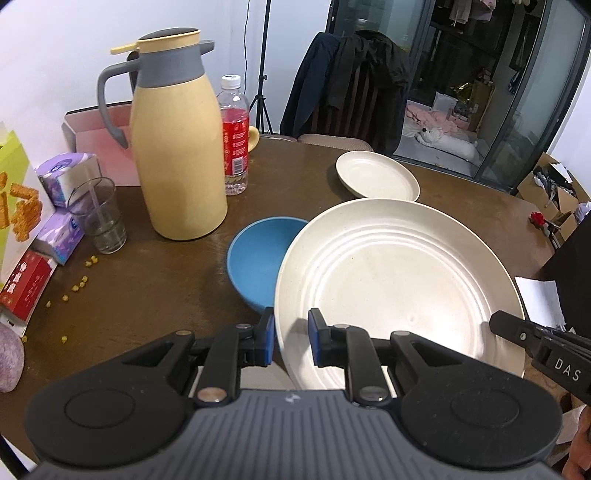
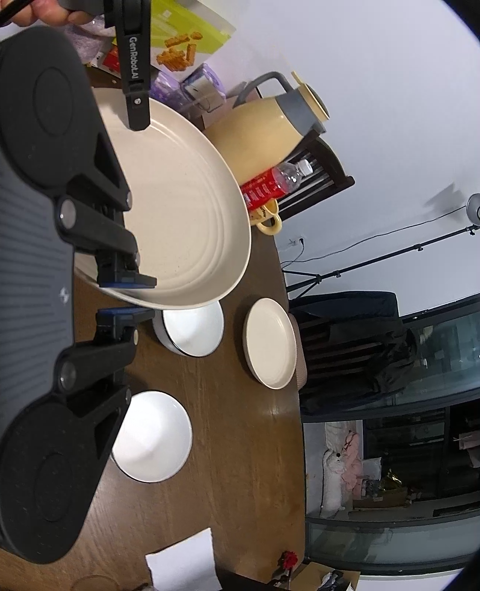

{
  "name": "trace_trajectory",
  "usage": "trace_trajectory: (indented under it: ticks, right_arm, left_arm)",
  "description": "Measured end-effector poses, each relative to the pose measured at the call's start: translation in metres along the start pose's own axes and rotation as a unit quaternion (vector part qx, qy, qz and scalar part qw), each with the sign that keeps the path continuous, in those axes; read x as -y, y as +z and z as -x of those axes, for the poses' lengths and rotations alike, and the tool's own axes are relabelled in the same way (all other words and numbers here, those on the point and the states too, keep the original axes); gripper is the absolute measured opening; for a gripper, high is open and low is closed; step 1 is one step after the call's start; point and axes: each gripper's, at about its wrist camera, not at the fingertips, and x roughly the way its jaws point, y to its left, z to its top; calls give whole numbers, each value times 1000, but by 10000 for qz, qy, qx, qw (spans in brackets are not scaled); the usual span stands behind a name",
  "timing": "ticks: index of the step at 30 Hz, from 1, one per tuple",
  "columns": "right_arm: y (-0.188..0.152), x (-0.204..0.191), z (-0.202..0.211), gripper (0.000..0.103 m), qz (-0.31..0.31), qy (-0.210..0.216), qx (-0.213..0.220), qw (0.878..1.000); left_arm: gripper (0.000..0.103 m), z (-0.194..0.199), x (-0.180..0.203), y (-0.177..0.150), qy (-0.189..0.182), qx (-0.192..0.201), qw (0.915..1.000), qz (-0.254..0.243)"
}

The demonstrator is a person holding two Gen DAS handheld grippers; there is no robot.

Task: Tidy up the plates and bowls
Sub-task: 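Carry the held cream plate with both grippers back toward the placed large plate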

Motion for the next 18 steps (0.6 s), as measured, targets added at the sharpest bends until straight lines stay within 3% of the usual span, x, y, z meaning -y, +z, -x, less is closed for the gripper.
trace_trajectory:
  ticks: [18]
  right_arm:
    - [-39, -30, -2, 10, 108, 206, -222, 9995]
  left_arm:
    - [19, 13, -38, -43, 251, -116, 9995, 158]
